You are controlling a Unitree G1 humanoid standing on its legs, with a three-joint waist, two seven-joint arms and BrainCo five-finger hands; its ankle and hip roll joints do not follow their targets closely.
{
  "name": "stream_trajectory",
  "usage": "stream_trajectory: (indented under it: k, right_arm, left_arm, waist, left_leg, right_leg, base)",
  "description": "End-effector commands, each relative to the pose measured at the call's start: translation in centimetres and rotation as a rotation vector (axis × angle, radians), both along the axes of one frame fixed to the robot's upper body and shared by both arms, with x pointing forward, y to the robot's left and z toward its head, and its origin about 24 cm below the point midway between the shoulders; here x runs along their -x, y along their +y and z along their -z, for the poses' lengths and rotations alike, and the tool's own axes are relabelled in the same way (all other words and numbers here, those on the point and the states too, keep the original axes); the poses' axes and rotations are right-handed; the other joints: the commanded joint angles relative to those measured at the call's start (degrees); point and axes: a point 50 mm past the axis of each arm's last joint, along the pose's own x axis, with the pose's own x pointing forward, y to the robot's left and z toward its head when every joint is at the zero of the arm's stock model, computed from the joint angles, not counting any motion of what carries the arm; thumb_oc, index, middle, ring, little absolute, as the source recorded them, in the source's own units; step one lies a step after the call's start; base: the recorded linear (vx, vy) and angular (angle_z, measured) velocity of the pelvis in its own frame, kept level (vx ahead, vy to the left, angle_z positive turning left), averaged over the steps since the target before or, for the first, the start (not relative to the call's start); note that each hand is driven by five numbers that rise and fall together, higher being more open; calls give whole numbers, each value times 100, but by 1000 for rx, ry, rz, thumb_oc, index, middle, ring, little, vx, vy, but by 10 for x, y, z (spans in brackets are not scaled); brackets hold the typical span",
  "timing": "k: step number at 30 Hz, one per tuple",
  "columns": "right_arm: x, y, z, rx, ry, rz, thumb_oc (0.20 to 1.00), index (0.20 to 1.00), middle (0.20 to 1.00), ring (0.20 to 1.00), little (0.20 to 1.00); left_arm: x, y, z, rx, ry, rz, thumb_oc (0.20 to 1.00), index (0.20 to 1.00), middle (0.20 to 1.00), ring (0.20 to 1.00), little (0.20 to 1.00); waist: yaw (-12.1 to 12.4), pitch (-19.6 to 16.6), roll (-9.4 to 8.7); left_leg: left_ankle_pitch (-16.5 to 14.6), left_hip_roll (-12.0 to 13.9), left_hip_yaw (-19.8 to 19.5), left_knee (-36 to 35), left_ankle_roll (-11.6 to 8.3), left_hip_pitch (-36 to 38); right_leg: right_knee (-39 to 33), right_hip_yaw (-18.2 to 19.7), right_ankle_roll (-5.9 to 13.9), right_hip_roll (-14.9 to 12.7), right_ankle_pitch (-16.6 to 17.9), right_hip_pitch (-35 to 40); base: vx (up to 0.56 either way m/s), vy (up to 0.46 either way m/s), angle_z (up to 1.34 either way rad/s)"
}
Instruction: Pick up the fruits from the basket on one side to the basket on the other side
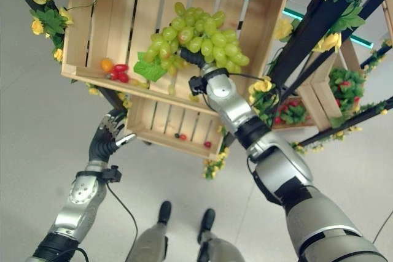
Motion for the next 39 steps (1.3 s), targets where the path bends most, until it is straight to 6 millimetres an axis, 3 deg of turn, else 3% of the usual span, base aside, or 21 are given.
stream_trajectory:
  k: [1,2,11,29,39]
  right_arm:
    - [2,14,-42,-74,-79,-63,674,674,674,674,674]
    - [-1,13,-36,-82,-35,-58,1000,1000,1000,1000,1000]
    - [-14,18,-29,59,63,-19,1000,1000,1000,1000,1000]
    - [-24,3,-23,50,124,82,1000,1000,1000,1000,1000]
    - [-13,5,-50,139,-5,5,1000,1000,1000,1000,1000]
  left_arm:
    - [-5,1,-24,-45,-95,34,1000,1000,1000,1000,1000]
    - [-5,2,-24,-48,-91,33,1000,1000,1000,1000,1000]
    - [-1,8,-24,-98,-57,41,1000,1000,1000,1000,1000]
    - [4,14,-6,-125,47,38,1000,1000,1000,1000,1000]
    - [6,16,-1,-113,71,27,1000,1000,1000,1000,1000]
  waist:
    - [206,5,-334]
    - [201,12,-344]
    - [136,74,-455]
    - [71,216,-598]
    - [-75,242,-697]
  left_leg:
    - [-865,-387,125,395,279,218]
    - [-862,-382,136,397,279,213]
    - [-824,-352,197,349,261,170]
    - [-755,-315,217,256,256,88]
    - [-718,-294,277,157,237,142]
  right_leg:
    - [600,237,529,-334,-627,128]
    - [600,252,527,-326,-622,120]
    - [565,313,513,-269,-544,41]
    - [537,367,534,-189,-467,-78]
    - [510,431,532,-151,-437,-107]
  base:
    - [0,0,0]
    - [0,0,0]
    - [0,0,0]
    - [0,0,0]
    - [-1,2,-1]
